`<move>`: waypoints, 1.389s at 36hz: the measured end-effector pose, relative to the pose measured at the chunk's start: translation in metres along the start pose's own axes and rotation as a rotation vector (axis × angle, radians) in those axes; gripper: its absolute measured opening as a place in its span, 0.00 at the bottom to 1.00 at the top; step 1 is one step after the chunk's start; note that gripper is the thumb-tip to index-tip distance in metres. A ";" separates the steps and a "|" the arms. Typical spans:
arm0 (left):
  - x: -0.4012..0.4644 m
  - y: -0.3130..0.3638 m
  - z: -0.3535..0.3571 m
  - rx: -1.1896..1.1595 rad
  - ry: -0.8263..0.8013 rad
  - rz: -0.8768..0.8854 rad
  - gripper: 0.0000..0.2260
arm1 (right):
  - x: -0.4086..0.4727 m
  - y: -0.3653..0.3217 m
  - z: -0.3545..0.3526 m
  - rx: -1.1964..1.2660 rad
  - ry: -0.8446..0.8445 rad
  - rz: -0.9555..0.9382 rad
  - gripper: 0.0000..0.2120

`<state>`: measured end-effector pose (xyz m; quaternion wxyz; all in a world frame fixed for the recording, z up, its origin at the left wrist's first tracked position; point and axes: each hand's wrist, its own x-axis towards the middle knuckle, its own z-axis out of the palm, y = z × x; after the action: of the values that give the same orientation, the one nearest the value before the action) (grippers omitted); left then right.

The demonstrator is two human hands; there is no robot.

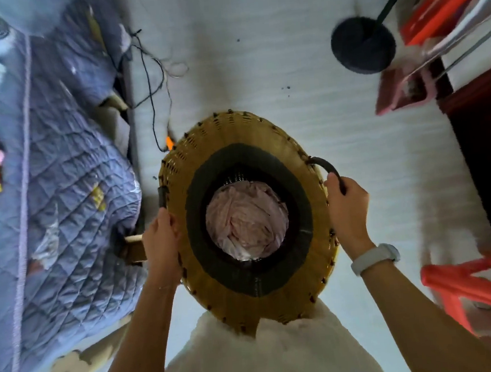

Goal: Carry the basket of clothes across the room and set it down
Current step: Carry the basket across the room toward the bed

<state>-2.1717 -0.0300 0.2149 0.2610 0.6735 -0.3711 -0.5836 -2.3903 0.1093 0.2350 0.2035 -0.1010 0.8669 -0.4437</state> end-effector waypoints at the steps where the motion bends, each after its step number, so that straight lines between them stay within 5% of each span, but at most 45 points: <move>1: 0.009 0.011 0.011 -0.001 0.002 0.016 0.16 | 0.017 -0.008 0.003 0.003 -0.017 -0.009 0.17; 28: 0.329 0.301 0.208 -0.037 -0.105 -0.037 0.14 | 0.367 -0.268 0.189 -0.003 0.043 -0.016 0.16; 50: 0.550 0.542 0.371 -0.110 0.037 -0.009 0.16 | 0.668 -0.460 0.341 0.073 -0.099 -0.076 0.16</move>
<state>-2.6171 -0.7614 0.2465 0.3021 0.6702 -0.3306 -0.5918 -2.8411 -0.6463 0.2534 0.2328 -0.1482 0.8345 -0.4770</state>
